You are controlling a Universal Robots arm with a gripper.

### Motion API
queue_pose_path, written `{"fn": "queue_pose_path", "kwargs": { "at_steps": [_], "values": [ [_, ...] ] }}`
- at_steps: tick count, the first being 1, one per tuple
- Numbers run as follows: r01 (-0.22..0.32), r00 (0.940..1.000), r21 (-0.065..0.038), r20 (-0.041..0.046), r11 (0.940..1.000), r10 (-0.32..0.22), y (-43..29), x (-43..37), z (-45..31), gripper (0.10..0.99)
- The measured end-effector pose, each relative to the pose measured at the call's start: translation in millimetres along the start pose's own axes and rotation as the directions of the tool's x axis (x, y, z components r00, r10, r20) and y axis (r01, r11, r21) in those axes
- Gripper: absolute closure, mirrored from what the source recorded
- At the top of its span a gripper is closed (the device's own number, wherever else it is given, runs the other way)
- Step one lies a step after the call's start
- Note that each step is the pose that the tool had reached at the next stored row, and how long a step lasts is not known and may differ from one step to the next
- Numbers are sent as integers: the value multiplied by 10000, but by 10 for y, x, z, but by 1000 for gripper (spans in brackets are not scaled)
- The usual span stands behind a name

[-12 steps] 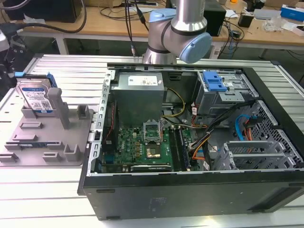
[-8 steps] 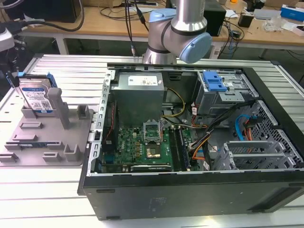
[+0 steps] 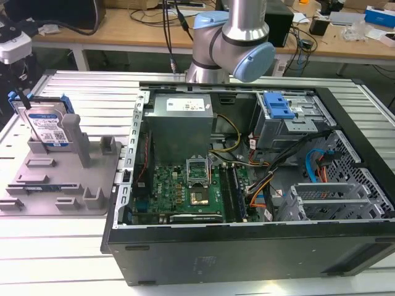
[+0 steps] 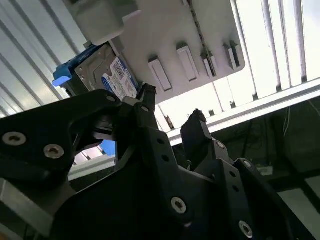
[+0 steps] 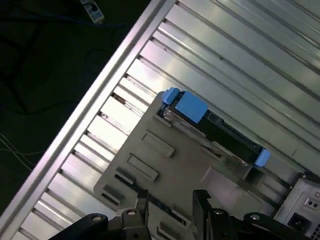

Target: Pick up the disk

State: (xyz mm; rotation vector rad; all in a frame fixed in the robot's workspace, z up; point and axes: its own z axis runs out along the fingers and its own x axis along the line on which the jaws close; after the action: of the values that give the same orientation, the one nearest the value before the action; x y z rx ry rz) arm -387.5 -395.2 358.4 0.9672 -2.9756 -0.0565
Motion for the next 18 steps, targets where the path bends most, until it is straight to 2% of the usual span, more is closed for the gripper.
{"fn": "queue_pose_path", "kwargs": {
  "at_steps": [2, 3, 11, 13, 14, 18],
  "values": [
    [765, 9971, -1, -29, 9971, -765, 1, -1, 0, 604],
    [973, 9952, 2, -39, 9953, -973, 27, -19, 1, 604],
    [1237, 9923, 31, -76, 9923, -1237, 328, -237, 13, 604],
    [1506, 9886, 32, -90, 9886, -1506, 348, -253, 13, 604],
    [1864, 9824, 34, -106, 9825, -1864, 348, -253, 14, 604],
    [2669, 9636, 33, -144, 9637, -2668, 349, -253, 14, 604]
  ]
}}
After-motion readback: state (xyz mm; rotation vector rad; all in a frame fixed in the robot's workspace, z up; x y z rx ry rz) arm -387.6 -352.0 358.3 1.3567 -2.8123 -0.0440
